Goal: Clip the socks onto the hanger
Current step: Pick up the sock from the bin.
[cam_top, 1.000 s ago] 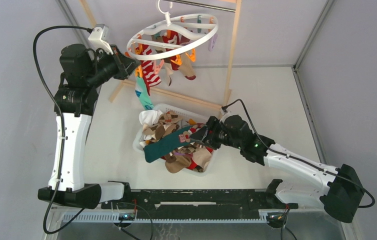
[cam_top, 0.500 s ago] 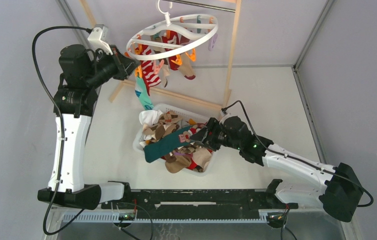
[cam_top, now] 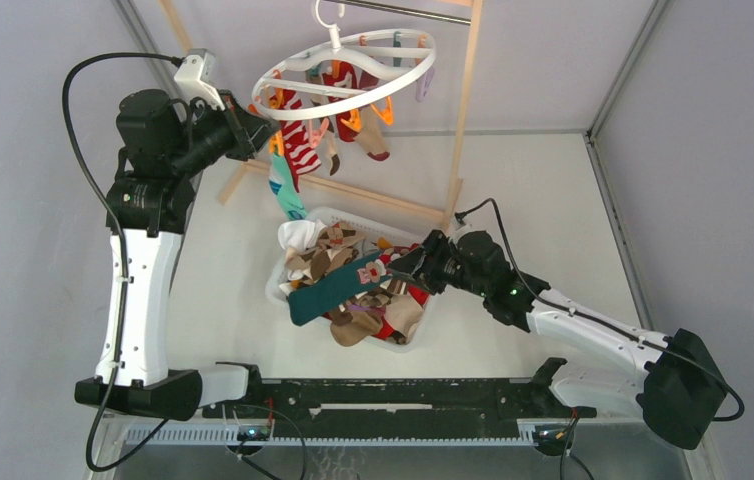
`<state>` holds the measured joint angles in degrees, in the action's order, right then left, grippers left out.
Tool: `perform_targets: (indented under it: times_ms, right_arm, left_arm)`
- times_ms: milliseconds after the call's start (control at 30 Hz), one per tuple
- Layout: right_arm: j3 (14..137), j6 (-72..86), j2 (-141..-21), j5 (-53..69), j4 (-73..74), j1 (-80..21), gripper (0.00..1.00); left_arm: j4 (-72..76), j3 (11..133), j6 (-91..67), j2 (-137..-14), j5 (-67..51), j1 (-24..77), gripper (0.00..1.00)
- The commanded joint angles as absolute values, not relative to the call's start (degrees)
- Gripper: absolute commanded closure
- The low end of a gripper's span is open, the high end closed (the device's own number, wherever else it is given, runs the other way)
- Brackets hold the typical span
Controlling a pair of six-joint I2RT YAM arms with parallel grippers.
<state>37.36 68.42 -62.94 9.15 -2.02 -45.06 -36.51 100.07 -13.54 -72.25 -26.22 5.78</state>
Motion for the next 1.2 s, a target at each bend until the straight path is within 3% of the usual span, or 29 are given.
perform_targets:
  times_ms: [0,267,467,800,1167]
  right_arm:
    - [37.79,69.62,-62.41,9.03,-6.37,-44.03,0.48]
    - [36.41,70.93,-64.13,7.36,-7.13,-44.22,0.51]
    - [36.47,71.11,-65.01,1.47,-8.74,-46.81,0.6]
    - [41.52,60.61,-60.87,-6.41,-5.56,-47.55,1.0]
    - [66.51,28.25,-71.43,-2.38,-2.53,-57.61,1.0]
  left_arm:
    - [-34.83,99.76,-13.8,-70.4,-27.6,5.99,1.0]
    - [-34.73,99.49,-14.06,-70.42,-27.81,5.98,1.0]
    - [-34.63,99.4,-14.28,-70.41,-27.9,6.0,1.0]
    - [-34.54,99.41,-15.0,-70.55,-28.41,5.99,1.0]
    - [-34.53,99.92,-18.29,-70.75,-30.4,5.9,1.0]
